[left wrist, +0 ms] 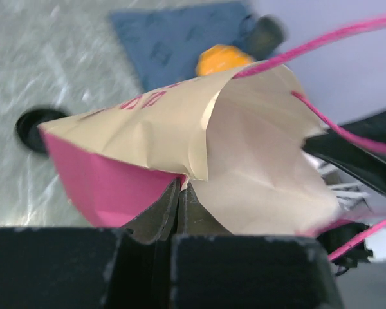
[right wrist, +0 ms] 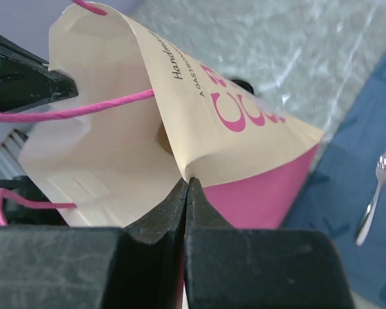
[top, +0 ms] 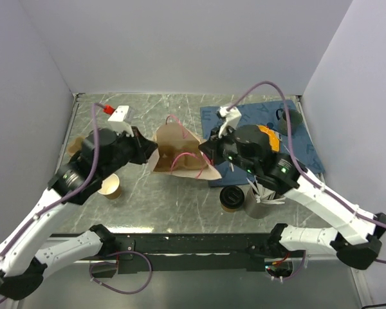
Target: Pack the takeout coffee
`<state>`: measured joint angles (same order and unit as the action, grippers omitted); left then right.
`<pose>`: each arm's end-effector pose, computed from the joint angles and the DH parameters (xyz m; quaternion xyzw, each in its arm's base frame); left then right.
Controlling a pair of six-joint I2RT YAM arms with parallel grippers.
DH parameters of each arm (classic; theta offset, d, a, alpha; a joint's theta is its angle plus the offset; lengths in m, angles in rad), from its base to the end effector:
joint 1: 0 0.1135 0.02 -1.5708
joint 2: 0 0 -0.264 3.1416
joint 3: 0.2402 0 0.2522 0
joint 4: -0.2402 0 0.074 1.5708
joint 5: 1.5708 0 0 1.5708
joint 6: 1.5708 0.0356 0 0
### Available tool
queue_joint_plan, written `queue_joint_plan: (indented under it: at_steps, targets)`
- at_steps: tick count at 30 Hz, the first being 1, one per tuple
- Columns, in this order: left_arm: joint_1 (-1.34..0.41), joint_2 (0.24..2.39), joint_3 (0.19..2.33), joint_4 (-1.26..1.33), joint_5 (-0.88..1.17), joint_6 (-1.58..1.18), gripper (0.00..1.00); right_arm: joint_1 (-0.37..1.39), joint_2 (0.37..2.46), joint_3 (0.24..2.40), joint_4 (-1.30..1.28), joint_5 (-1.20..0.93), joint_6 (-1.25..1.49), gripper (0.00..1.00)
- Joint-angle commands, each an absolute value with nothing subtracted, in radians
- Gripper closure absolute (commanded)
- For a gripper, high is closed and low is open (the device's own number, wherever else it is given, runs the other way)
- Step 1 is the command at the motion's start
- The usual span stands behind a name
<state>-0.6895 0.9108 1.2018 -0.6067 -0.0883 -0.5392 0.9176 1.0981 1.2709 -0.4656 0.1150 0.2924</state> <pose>0.1406 -0.1119 0.4158 0.0349 0.8083 -0.3089 0.4999 0.1464 0.1845 0.4182 -0.2138 0.7731 0.3007 0.5160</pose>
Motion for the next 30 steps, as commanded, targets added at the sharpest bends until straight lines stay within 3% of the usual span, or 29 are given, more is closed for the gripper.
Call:
queue_joint_plan:
  at_steps: [1, 3, 8, 11, 12, 14, 22, 28, 30]
  targets:
    - [-0.692, 0.758, 1.053, -0.361, 0.157, -0.407, 0.97, 0.920, 0.959, 1.047, -0.159, -0.024, 0.181, 1.00]
    - [-0.692, 0.674, 0.921, -0.269, 0.190, -0.394, 0.94, 0.920, 0.915, 0.964, -0.047, -0.029, 0.163, 1.00]
    - [-0.692, 0.588, 0.802, -0.287, 0.178, -0.413, 0.93, 0.920, 0.902, 0.868, -0.047, -0.081, 0.086, 1.00]
    - [-0.692, 0.581, 0.798, -0.316, 0.166, -0.422, 0.70, 0.920, 0.911, 0.854, -0.074, -0.110, 0.081, 1.00]
    - [-0.692, 0.586, 0.804, -0.355, 0.157, -0.432, 0.48, 0.920, 0.911, 0.851, -0.077, -0.120, 0.081, 1.00]
    - [-0.692, 0.597, 0.836, -0.400, 0.115, -0.448, 0.32, 0.920, 0.908, 0.845, -0.089, -0.144, 0.092, 1.00]
    - [-0.693, 0.614, 0.965, -0.645, 0.094, -0.541, 0.34, 0.945, 0.884, 0.802, -0.126, -0.150, 0.124, 1.00]
    - [-0.692, 0.664, 1.118, -0.799, -0.087, -0.528, 0.37, 0.943, 0.922, 0.873, -0.164, -0.057, 0.193, 1.00]
    - [-0.692, 0.692, 1.158, -0.848, -0.112, -0.529, 0.34, 0.945, 0.942, 0.902, -0.182, -0.054, 0.213, 1.00]
